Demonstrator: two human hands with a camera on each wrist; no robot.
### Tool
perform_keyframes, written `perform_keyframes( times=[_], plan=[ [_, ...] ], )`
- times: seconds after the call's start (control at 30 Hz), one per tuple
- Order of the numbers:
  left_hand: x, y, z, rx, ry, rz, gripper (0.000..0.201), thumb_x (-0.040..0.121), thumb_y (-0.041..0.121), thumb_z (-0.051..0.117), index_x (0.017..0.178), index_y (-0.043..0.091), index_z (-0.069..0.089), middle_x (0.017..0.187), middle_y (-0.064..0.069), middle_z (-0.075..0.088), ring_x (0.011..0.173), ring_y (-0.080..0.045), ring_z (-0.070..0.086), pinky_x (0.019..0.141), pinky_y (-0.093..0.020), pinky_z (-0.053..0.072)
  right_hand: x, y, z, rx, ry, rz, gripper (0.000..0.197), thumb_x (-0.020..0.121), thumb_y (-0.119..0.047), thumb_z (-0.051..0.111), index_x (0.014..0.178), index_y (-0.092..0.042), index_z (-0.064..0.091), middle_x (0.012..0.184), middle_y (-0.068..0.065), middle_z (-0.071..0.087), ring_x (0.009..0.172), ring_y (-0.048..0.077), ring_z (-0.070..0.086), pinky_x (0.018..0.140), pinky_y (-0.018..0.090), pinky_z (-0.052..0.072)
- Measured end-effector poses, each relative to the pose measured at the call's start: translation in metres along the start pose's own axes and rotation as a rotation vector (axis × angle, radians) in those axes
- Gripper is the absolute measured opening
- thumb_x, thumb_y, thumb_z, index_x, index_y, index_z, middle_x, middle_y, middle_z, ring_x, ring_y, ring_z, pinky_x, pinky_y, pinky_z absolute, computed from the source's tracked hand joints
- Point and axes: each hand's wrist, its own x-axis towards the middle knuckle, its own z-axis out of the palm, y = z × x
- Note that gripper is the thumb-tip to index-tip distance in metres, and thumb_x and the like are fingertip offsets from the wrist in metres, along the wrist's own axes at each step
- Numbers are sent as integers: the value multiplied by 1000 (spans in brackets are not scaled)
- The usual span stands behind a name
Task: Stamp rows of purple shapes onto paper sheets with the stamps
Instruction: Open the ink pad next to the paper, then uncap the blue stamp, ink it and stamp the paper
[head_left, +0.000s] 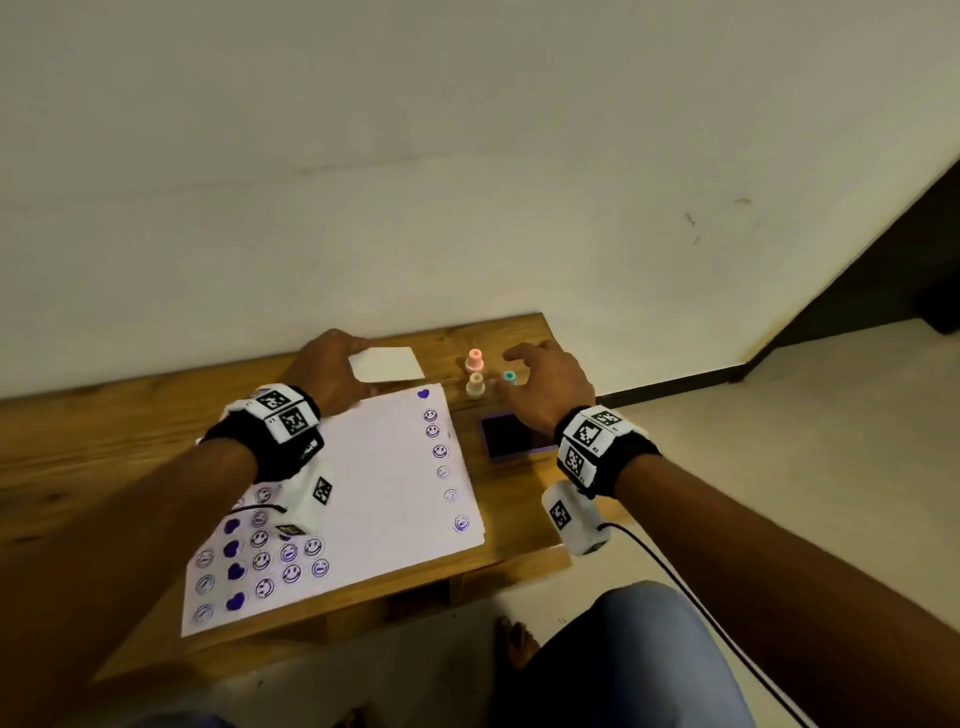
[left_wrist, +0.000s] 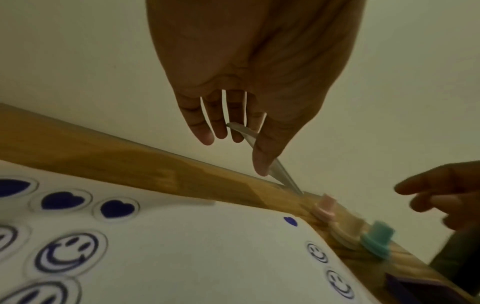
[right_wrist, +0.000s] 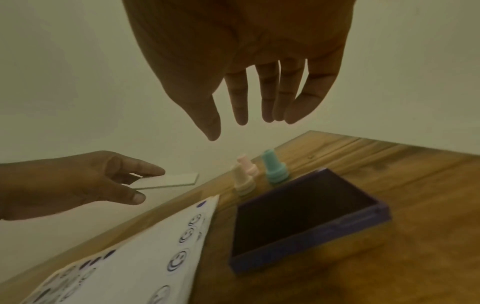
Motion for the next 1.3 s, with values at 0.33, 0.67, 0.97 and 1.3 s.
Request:
perform_keyframes(
  times=[0.33, 0.67, 0.97, 1.3],
  plan=[
    [38, -22, 17, 68, -87, 49, 71, 64, 21, 85, 131, 15, 59, 127, -10, 59, 116, -31, 56, 98, -36, 43, 36, 11, 9, -112, -63, 64, 42, 86, -50, 62, 126, -35, 62, 122, 0, 70, 111, 28, 64, 91, 38, 52],
    [46, -27, 4, 49, -182, 21, 71, 66, 13, 85, 131, 14, 57, 132, -9, 57, 121, -28, 53, 102, -34, 41, 40, 9, 16, -171, -70, 49, 33, 85, -48, 65, 113, -31, 70, 115, 1, 71, 106, 27, 65, 89, 39, 54],
    [23, -13, -11, -56, -106, 26, 49, 81, 23, 75, 127, 18, 60, 124, -7, 59, 114, -25, 56, 96, -31, 40, 37, 9, 6, -131, -52, 77, 26, 85, -36, 70, 109, -28, 73, 114, 3, 72, 104, 28, 66, 83, 34, 52],
    [-76, 52, 33, -572, -70, 85, 46, 78, 13, 78, 121, 18, 63, 118, 0, 65, 101, -16, 66, 80, -20, 54, -12, 2, -2, 289, -10, -78, 18, 84, -33, 75, 97, -20, 79, 82, -6, 70, 79, 12, 64, 67, 24, 42]
  ],
)
